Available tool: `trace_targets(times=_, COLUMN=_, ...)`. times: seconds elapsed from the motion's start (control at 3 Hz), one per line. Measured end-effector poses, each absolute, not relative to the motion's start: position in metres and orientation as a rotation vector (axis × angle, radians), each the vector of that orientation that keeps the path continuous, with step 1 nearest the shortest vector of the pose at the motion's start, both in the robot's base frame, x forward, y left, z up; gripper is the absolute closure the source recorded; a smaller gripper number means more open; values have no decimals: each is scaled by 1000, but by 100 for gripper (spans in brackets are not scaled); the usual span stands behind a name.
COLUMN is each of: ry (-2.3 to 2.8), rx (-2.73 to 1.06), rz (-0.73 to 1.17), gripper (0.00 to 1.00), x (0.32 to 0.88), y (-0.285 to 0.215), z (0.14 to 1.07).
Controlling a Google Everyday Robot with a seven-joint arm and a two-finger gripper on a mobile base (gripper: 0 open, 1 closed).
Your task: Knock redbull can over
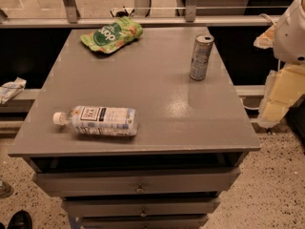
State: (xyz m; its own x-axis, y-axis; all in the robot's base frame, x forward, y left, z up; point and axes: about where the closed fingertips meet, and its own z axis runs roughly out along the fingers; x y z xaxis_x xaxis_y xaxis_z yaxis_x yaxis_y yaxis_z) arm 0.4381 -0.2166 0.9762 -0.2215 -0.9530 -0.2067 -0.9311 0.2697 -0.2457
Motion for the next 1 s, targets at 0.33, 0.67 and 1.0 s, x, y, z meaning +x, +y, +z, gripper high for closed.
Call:
trace_targets(times=0.33, ry=2232, rx=-1724, rz=-99, gripper=0, x=438, y=-217, z=976)
trace_targets(times=0.67, ry=2195, rx=-1686, rz=-96, gripper=0, x=452, y=-219, z=979)
trace_targets(times=1.0, ry=2125, rx=-1605, rz=-39, gripper=0, x=481, y=-225, z=970)
